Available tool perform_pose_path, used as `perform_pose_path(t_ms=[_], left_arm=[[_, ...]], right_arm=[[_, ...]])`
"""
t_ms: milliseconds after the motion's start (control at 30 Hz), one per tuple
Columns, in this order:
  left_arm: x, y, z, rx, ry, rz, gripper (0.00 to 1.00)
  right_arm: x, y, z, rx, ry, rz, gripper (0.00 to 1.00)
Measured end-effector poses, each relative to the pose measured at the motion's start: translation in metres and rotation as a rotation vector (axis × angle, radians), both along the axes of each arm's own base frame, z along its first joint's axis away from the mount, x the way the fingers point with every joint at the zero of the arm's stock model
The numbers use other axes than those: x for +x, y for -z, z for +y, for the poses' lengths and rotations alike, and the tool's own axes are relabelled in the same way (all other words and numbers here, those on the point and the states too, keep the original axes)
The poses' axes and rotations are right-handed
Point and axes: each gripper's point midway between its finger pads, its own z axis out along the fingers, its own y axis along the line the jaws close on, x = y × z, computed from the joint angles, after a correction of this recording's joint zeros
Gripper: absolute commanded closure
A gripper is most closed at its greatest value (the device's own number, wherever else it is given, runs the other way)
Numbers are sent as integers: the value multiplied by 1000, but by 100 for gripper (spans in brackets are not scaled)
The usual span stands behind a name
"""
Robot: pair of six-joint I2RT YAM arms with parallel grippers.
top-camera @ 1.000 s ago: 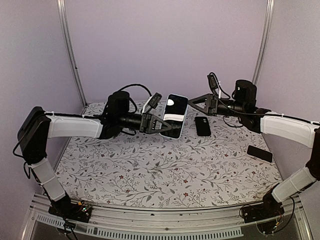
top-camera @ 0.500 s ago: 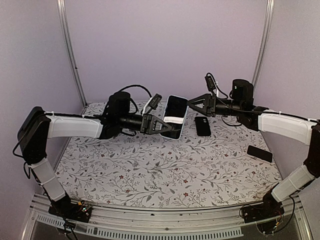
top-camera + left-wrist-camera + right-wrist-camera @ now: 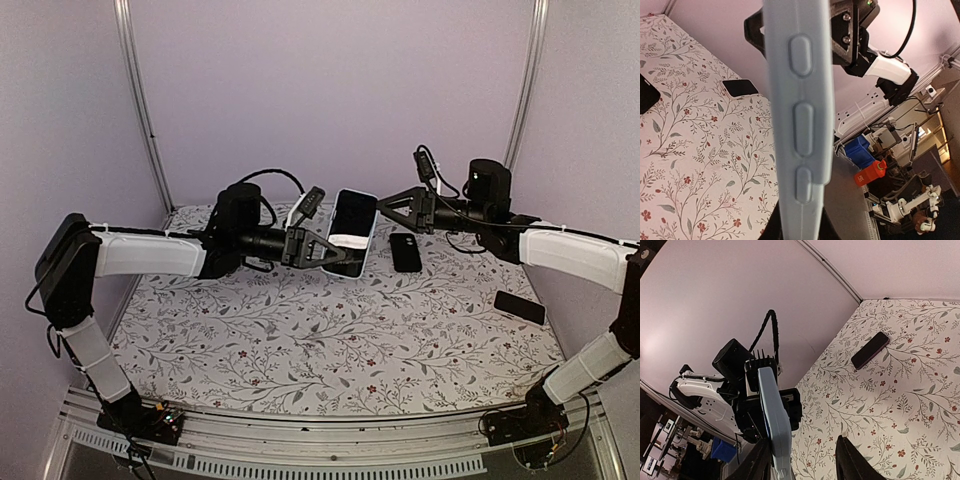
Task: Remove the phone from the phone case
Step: Remove the top right corner of the phone case from itself.
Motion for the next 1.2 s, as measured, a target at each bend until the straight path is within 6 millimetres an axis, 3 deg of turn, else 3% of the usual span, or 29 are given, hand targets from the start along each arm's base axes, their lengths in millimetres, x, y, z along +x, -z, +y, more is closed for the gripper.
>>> perform_pose_path(t_ms=[700,967,1200], left_arm=[[1,-7,2,-5,-19,-14,100],[-25,-48,-5,-81,51,-179,100],[-14,-46,-2,-60,-2,-169,100]], right_arm=[[2,0,-3,4,9,4,55],[13,34,-7,-51,34,109,56],[11,33,-9,-63,38,98,47]])
